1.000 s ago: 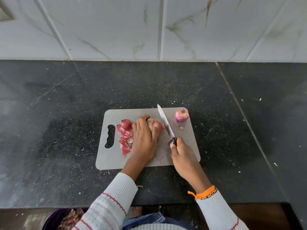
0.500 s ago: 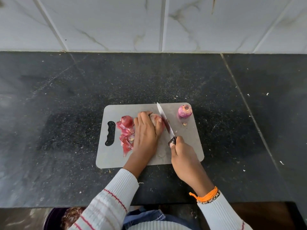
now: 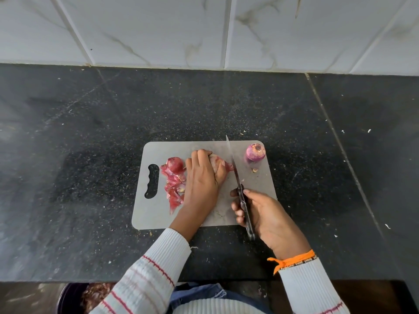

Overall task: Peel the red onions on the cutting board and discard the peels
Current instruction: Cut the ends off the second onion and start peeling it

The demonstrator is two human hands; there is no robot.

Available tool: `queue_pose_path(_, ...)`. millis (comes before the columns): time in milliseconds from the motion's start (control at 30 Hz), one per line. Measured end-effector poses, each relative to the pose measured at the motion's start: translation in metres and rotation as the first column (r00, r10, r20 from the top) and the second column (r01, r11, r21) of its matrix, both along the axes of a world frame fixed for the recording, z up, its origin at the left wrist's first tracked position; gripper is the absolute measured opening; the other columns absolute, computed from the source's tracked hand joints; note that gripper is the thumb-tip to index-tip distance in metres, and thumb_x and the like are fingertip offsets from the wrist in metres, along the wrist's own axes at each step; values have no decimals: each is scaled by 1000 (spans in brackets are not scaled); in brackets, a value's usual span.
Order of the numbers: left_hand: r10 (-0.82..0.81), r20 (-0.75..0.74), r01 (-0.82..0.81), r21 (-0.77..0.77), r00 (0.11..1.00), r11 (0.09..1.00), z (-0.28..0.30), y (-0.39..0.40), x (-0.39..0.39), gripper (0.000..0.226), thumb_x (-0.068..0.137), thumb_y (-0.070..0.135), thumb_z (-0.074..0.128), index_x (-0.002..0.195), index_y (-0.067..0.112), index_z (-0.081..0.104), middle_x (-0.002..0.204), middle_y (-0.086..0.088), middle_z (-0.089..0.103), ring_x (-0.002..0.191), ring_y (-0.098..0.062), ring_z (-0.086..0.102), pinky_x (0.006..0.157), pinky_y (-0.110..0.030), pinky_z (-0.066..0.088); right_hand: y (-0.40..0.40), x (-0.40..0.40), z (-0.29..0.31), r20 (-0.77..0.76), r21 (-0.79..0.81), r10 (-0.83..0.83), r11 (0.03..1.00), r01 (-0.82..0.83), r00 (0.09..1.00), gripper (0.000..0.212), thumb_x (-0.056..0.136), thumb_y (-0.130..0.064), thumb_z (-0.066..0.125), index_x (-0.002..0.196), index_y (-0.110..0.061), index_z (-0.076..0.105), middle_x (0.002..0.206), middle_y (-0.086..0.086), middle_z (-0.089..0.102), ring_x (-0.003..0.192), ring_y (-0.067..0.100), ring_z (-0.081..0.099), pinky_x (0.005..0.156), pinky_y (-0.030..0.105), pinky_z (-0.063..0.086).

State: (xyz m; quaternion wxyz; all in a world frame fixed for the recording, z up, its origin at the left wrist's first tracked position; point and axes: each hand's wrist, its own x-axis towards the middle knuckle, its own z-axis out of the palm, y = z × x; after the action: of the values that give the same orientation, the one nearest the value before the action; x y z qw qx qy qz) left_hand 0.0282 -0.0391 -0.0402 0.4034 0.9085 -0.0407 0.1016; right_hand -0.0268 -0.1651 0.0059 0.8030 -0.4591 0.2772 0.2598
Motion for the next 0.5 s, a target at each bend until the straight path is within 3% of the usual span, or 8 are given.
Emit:
queue_pose_path(67, -6, -1, 6, 13, 1000, 1000, -1, 0, 0, 43, 87, 48, 31, 104, 11, 42, 103, -5, 43, 90, -17, 32, 78, -27, 29, 2, -2, 0, 99, -86, 14, 996, -6, 995, 18, 97, -13, 39, 92, -4, 54, 65, 10, 62, 46, 13, 52, 42, 22, 45)
queue_pose_path(167, -12, 5, 12, -11, 1000, 1000, 0, 0, -1, 44, 86, 51, 30, 102, 11, 42, 102, -5, 44, 89, -17, 31, 76, -25, 26, 5, -4, -2, 214, -311, 103, 950, -32, 971, 5, 97, -10, 43, 96, -6, 46, 70, 12, 64, 44, 11, 44, 39, 21, 37)
queue_pose_path(233, -10, 5, 10, -27, 1000, 1000, 0, 1, -2, 46, 85, 53, 29, 102, 12, 43, 101, -5, 44, 88, -17, 31, 76, -26, 26, 6, -6, -5, 231, -557, 204, 830, -43, 951, 7, 96, -9, 44, 103, -10, 44, 69, 7, 63, 47, 10, 42, 42, 20, 33)
queue_pose_path(333, -11, 4, 11, -24, 1000, 1000, 1, 0, -3, 47, 85, 53, 28, 102, 12, 43, 101, -4, 44, 88, -18, 32, 76, -25, 26, 4, -9, -8, 212, -839, 371, 543, -27, 904, 10, 96, -17, 46, 106, -17, 48, 69, -1, 57, 56, 6, 50, 48, 14, 38)
queue_pose_path(500, 3, -4, -3, -25, 1000, 1000, 0, -1, -3, 49, 86, 54, 26, 102, 11, 43, 101, -5, 44, 90, -18, 33, 79, -30, 32, 8, -12, -1, 152, -917, 506, 393, -70, 849, 19, 100, -28, 35, 94, -18, 50, 68, -3, 59, 60, 7, 52, 55, 22, 39)
